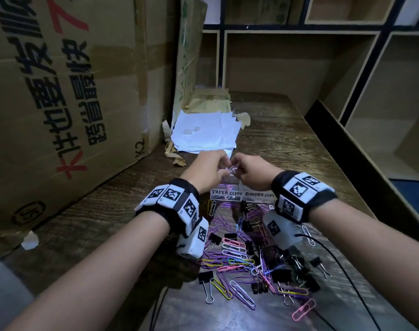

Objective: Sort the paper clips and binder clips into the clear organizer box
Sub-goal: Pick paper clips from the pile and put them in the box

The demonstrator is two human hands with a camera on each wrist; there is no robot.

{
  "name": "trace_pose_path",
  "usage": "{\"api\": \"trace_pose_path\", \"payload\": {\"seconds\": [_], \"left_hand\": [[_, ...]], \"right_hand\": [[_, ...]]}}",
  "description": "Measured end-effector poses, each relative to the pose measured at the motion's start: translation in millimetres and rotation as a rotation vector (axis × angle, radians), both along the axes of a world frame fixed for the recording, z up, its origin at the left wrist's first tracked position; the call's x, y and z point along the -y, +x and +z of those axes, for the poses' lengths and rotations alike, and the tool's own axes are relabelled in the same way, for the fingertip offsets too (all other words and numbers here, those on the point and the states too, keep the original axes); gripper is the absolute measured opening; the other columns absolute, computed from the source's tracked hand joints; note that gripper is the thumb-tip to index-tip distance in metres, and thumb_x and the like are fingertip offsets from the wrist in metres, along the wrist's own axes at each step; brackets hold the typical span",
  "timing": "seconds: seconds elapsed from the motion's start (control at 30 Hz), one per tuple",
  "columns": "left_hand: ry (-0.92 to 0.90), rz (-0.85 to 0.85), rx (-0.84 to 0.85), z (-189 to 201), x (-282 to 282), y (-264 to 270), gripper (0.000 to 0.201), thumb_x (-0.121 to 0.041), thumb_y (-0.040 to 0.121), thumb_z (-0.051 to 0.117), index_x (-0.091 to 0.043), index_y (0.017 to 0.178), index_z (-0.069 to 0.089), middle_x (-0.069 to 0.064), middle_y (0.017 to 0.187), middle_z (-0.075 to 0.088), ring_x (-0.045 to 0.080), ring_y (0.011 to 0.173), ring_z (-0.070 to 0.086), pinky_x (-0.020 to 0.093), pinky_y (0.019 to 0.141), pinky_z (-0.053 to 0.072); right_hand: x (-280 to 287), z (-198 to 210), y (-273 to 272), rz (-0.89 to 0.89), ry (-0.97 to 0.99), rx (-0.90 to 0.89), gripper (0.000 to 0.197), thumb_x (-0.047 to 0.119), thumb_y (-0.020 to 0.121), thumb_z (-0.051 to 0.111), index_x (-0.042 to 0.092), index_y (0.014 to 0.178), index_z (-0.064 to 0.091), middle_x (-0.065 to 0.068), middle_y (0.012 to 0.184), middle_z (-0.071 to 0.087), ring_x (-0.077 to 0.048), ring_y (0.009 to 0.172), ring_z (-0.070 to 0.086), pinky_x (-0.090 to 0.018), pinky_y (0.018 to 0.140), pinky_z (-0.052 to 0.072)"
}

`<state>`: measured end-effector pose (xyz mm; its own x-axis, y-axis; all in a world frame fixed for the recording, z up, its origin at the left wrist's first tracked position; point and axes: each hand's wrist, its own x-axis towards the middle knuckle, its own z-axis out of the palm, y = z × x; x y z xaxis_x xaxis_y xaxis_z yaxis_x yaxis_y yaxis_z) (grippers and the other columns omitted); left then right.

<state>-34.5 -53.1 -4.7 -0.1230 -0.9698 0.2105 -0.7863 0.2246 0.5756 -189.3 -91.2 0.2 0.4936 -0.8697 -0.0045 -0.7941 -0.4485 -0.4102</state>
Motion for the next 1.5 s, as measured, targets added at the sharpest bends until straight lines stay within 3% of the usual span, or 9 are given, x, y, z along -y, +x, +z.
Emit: {"api": "trace_pose_path", "payload": {"seconds": [0.2,0.33,0.43,0.63,0.93,1.1,1.23,1.4,1.5], "left_hand": [[-0.063,0.027,0.066,-4,-10,8,0.014,-0.020,0.091,0.066,-0.018,0.105,0.068,-0.002,0.104,0.066,0.013,0.095,0.062,0.030,0.088,0.051],[0.148,-0.042,0.264,-5,-27,24,0.009,-0.023,0.087,0.072,-0.017,0.094,0.071,-0.003,0.091,0.070,0.013,0.086,0.067,0.032,0.082,0.056],[0.291,-0.081,0.420,-20,-35,24,0.027,-0.036,0.083,0.075,-0.017,0.102,0.071,0.001,0.100,0.070,0.017,0.093,0.066,0.034,0.084,0.054],[0.212,-0.083,0.399,-41,-40,15,0.021,-0.028,0.084,0.074,-0.013,0.099,0.075,0.008,0.102,0.071,0.024,0.096,0.067,0.038,0.086,0.055],[0.310,-0.066,0.317,-40,-40,11,0.032,0.000,0.089,0.056,-0.014,0.116,0.066,0.007,0.108,0.068,0.022,0.100,0.063,0.027,0.081,0.048],[0.315,-0.046,0.269,-30,-39,21,0.031,-0.001,0.094,0.044,-0.022,0.104,0.066,0.001,0.109,0.046,0.019,0.106,0.054,0.028,0.091,0.044],[0.344,0.008,0.140,-15,-40,36,0.025,-0.003,0.092,0.042,-0.021,0.098,0.058,-0.006,0.091,0.057,0.017,0.093,0.057,0.028,0.081,0.045],[0.400,0.005,0.167,-10,-49,45,0.021,-0.012,0.093,0.044,-0.021,0.097,0.062,0.000,0.109,0.064,0.018,0.103,0.058,0.028,0.084,0.043],[0.443,-0.022,0.296,-15,-57,49,0.015,-0.032,0.090,0.061,-0.025,0.101,0.068,-0.005,0.101,0.066,0.014,0.095,0.059,0.025,0.079,0.042]], "right_hand": [[-5,-2,-3,0.041,-0.013,-0.020,0.037,0.006,0.090,0.052,0.015,0.125,0.056,-0.004,0.108,0.062,-0.020,0.096,0.057,-0.027,0.080,0.044],[-23,-1,-7,0.129,-0.080,-0.028,0.019,0.008,0.080,0.064,0.023,0.089,0.070,0.007,0.083,0.065,-0.012,0.077,0.061,-0.025,0.068,0.049],[-35,-9,0,0.235,-0.019,-0.237,0.022,0.010,0.076,0.060,0.023,0.058,0.059,0.007,0.061,0.061,-0.013,0.061,0.059,-0.026,0.059,0.047],[-39,-34,10,0.274,-0.031,-0.385,0.015,0.018,0.085,0.057,0.014,0.095,0.068,-0.010,0.099,0.068,-0.029,0.093,0.063,-0.036,0.078,0.053],[-43,-36,5,0.172,0.051,-0.259,0.010,0.016,0.084,0.064,0.014,0.084,0.074,-0.005,0.081,0.068,-0.023,0.078,0.060,-0.030,0.067,0.051],[-42,-29,-1,0.124,0.065,-0.120,0.005,0.015,0.076,0.067,0.020,0.078,0.067,0.001,0.079,0.066,-0.018,0.078,0.061,-0.030,0.065,0.053],[-43,-28,-1,0.120,0.124,0.013,0.021,0.015,0.080,0.064,0.025,0.098,0.069,0.006,0.082,0.069,-0.015,0.082,0.064,-0.025,0.075,0.052],[-45,-27,9,0.115,0.259,-0.135,0.026,0.012,0.086,0.047,0.024,0.092,0.070,-0.002,0.081,0.068,-0.017,0.072,0.064,-0.019,0.058,0.050],[-50,-31,16,0.119,0.263,-0.222,0.018,0.024,0.088,0.052,0.017,0.097,0.067,-0.006,0.087,0.067,-0.025,0.081,0.064,-0.029,0.069,0.051]]}}
